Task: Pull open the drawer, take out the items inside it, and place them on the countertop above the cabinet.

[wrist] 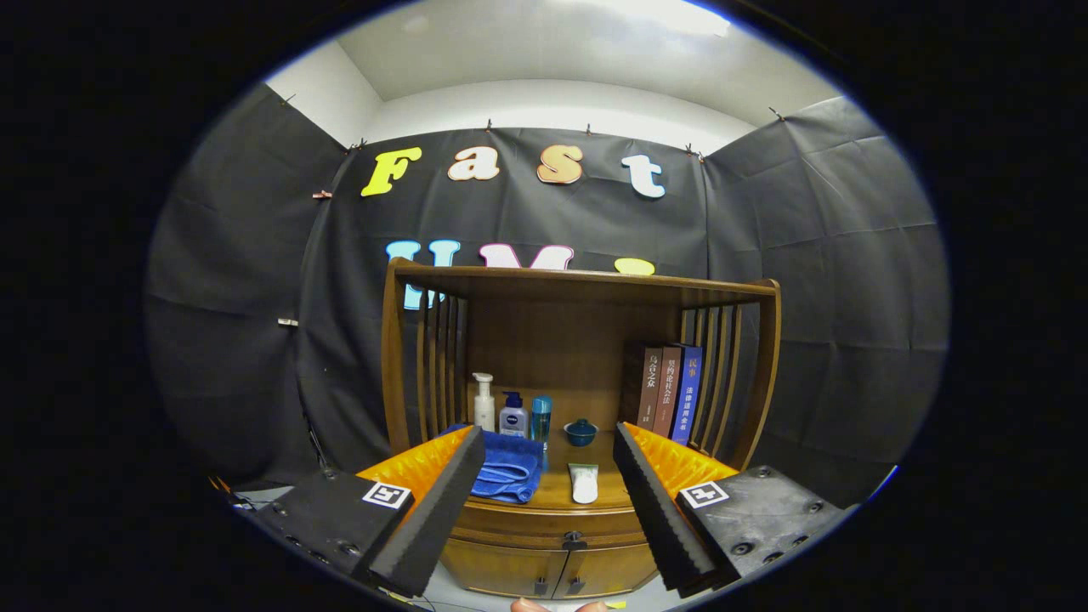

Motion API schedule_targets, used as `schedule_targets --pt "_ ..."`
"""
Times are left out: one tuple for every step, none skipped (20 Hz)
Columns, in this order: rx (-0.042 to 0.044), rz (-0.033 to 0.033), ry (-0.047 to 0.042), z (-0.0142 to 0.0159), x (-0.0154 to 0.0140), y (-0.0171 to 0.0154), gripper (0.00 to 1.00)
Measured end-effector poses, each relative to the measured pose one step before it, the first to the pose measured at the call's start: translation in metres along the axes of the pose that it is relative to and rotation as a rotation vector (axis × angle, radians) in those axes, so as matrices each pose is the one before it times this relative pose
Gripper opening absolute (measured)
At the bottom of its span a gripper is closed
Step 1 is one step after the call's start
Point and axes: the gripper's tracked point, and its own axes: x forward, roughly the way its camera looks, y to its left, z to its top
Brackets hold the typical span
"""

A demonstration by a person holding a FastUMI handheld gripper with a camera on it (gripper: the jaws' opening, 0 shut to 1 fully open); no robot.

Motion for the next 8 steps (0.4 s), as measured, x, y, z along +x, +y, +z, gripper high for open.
schedule_targets --pt "0.00318 -0.00302 0.00455 -0.00122 0.00043 -0.00052 0.99" --pt "0.00293 -0.0009 0.00252 -0.00015 -0.00089 -0.00036 0.99" --pt "0.00118 -0.00277 0.0005 -0.00007 0.00024 -0.00132 0.99" --pt "-0.00147 -0.00108 -0.00144 0.00012 -0.00073 -0.00097 0.99" --pt "-0.00232 -0.00162 -0.00119 -0.00007 0.00087 -0.00026 0.99" --pt "-0.00173 0.00073 -0.00116 -0.00002 -0.00132 0.00027 0.99" --pt "-0.00155 0.00125 0.00098 0.00024 -0.00006 0.00055 0.99" --pt "-0.0001 0.00111 -0.00051 -0.0002 -0.00136 0.00101 0.99"
